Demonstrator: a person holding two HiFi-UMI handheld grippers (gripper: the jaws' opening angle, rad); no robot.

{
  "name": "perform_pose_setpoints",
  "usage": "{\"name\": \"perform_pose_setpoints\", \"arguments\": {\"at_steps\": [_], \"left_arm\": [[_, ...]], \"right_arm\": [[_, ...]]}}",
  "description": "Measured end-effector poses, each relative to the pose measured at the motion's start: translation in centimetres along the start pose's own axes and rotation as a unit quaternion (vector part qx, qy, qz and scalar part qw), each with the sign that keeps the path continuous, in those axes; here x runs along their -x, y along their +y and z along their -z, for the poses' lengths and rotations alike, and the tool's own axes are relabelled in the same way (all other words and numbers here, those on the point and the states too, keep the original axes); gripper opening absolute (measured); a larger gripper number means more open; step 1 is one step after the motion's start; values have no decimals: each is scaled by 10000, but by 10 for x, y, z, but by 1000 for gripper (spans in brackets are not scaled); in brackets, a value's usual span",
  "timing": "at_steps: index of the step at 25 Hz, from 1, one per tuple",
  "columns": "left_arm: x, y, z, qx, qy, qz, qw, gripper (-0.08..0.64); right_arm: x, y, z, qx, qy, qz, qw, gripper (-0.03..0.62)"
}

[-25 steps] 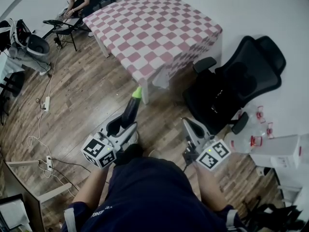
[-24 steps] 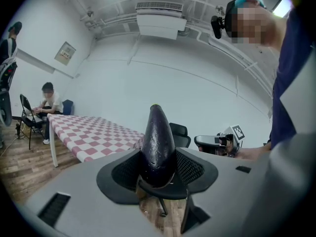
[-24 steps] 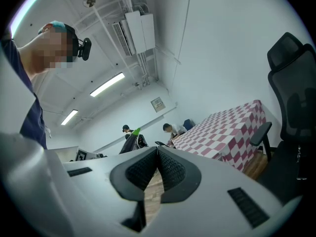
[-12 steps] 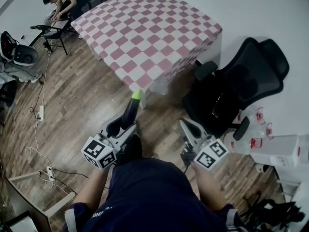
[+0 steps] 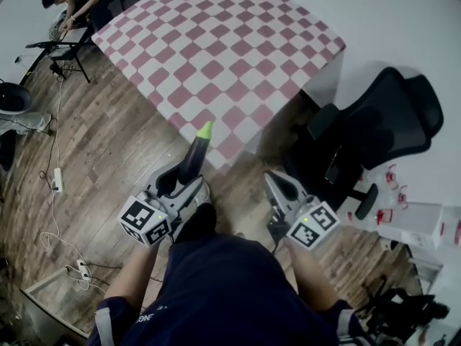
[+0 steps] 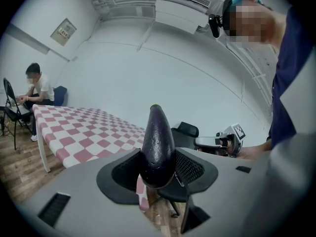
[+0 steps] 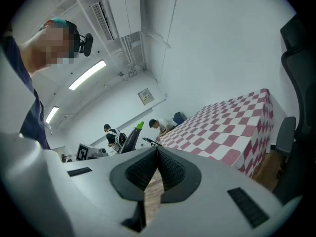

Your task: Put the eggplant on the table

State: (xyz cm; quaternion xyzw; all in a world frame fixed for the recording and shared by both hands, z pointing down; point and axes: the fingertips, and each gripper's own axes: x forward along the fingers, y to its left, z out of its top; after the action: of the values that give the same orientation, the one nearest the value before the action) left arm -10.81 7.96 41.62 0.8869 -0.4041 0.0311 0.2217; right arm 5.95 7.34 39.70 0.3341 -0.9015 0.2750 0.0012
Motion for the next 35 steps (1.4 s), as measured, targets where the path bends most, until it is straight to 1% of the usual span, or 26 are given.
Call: {"name": "perform_pose_setpoints", "arguments": {"at_steps": [7,13,20,24,35], "left_arm": [[-17,72,-25,1,165,165,9997,235],[-29,112,-36,84,244,275,9993,235],[-53,137,-39,131,353,397,9985,235],[-71,144,-40,137,433,403,9982,235],[-135,160,-41,59,728,100,9973,235]], "right_arm": [[-67,-18,-21,-19,97,290,9995,15],[-103,-30,-29,-73,164,481,9987,15],[-127,-43,-39,-6,281,583,9979,15],[-134,-58,-47,-34,320,597,9977,15],[-153,-116,-61,-172,467,365,9981,15]]}}
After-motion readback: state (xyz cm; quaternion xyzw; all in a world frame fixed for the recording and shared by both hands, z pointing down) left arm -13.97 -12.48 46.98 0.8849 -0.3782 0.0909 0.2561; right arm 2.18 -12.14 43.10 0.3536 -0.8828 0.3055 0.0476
